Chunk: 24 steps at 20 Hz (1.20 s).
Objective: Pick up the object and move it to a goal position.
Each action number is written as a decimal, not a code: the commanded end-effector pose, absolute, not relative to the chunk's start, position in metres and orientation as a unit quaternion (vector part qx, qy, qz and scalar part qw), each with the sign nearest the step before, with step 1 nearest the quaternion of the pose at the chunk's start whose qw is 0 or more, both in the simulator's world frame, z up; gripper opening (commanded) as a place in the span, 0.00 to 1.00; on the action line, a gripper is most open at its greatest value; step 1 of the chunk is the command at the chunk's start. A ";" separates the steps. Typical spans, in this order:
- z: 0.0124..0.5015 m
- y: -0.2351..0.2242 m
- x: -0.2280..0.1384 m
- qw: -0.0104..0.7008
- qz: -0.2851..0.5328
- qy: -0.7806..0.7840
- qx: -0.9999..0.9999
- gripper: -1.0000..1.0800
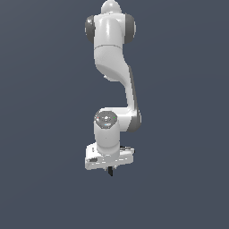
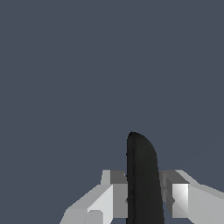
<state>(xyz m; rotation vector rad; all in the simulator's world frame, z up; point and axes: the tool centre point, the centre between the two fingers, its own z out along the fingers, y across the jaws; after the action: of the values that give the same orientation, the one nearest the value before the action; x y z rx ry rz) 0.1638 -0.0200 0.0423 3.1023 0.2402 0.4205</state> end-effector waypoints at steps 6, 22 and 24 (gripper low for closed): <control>0.087 -0.008 0.146 0.001 0.136 0.077 0.988 0.00; 0.227 0.033 0.086 0.001 0.136 0.076 0.988 0.00; 0.248 0.039 0.077 0.002 0.137 0.076 0.988 0.00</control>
<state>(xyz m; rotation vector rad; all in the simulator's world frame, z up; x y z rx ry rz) 0.0834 0.0346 0.2305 3.1008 0.2401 0.4230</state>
